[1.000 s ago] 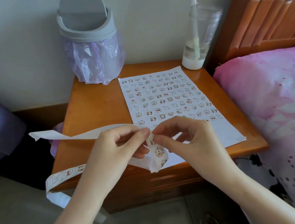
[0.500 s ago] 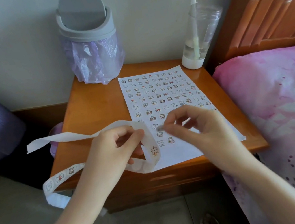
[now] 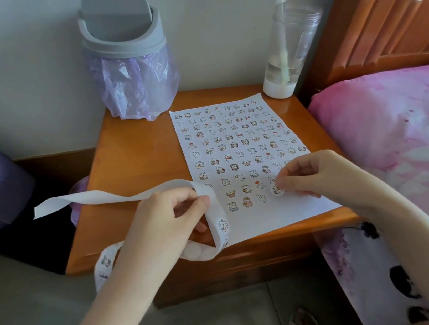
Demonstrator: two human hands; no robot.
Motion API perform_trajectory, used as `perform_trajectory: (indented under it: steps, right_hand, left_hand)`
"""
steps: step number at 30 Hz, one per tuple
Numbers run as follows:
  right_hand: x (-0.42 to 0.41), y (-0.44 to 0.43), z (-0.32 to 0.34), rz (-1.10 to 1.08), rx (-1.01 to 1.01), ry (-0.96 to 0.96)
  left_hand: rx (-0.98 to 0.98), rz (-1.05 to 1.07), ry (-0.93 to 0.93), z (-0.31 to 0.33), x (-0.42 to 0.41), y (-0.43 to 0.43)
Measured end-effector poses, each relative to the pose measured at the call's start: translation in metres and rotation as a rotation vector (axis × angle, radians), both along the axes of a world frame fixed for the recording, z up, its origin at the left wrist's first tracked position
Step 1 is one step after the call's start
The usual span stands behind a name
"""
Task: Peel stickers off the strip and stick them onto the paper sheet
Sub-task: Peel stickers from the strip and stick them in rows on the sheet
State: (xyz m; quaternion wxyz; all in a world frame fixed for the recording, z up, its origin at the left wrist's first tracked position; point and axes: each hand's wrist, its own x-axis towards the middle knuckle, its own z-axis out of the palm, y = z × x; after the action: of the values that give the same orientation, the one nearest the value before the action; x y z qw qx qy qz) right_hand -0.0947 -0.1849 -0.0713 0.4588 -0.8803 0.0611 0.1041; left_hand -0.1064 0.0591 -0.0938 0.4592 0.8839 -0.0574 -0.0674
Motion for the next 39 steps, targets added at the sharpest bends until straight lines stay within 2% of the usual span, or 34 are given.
perform_trajectory:
  steps: [16,39]
  right_hand:
    - [0.002,0.001,-0.009,-0.014,-0.018,-0.013]
    - [-0.002,0.006,-0.018,0.007,-0.086,-0.162]
  left_hand:
    - [0.029,0.015,0.007,0.000,0.001,0.000]
    - [0.012,0.026,0.011,0.001,0.000,-0.001]
